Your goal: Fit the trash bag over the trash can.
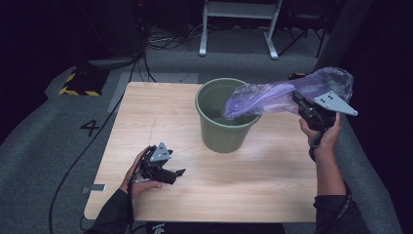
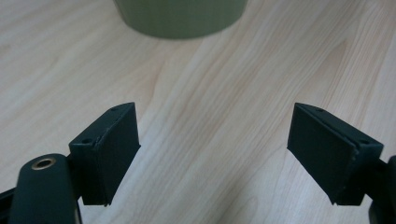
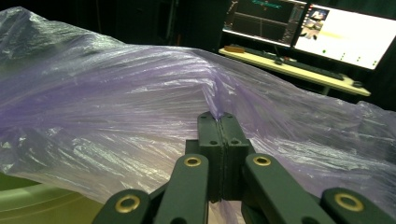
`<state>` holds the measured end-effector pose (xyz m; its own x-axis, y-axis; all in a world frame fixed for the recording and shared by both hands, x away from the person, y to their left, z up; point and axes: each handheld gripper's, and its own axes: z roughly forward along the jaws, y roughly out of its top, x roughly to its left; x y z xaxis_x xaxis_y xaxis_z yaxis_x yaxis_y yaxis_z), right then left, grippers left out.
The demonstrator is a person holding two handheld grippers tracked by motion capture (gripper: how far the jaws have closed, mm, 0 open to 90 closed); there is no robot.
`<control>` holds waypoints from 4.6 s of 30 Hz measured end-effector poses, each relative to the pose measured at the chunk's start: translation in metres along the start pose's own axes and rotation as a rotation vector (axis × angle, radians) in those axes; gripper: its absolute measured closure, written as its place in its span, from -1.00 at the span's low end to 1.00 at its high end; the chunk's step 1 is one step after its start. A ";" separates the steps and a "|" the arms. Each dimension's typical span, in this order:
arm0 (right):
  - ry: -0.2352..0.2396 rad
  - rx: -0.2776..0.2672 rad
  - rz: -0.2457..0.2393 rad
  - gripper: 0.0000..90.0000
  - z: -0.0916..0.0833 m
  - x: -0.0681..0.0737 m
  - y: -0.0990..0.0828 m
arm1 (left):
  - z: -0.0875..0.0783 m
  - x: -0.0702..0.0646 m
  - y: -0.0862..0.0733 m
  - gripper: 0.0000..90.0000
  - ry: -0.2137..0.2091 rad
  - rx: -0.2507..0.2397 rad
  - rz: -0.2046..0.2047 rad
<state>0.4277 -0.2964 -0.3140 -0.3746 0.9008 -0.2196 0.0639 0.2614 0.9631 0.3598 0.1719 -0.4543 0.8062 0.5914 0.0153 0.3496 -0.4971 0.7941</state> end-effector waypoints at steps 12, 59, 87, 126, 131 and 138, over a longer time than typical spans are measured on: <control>0.013 0.035 -0.068 1.00 0.011 0.012 0.004 | -0.026 0.013 0.049 -0.65 0.058 -0.179 -0.012; 0.320 0.034 -0.379 0.84 0.021 0.102 0.011 | 0.052 -0.025 0.212 0.17 0.064 -0.186 0.241; 0.199 -0.075 -0.150 -0.50 -0.032 0.060 0.008 | 0.037 0.008 0.184 0.98 0.077 -0.204 0.219; 0.465 0.021 -0.388 0.88 -0.013 0.112 0.003 | 0.002 -0.040 0.201 -0.53 -0.021 -0.398 0.162; 0.488 0.025 -0.397 0.88 -0.012 0.121 -0.002 | 0.013 -0.062 0.215 -0.56 -0.039 -0.383 0.177; 0.497 0.033 -0.426 0.87 -0.014 0.129 -0.008 | 0.038 -0.081 0.229 -0.24 0.074 -0.309 0.202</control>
<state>0.3658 -0.1875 -0.3477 -0.7558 0.4507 -0.4750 -0.1590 0.5774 0.8009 0.3928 -0.0140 -0.2971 0.8034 0.5513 0.2250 0.0178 -0.4000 0.9163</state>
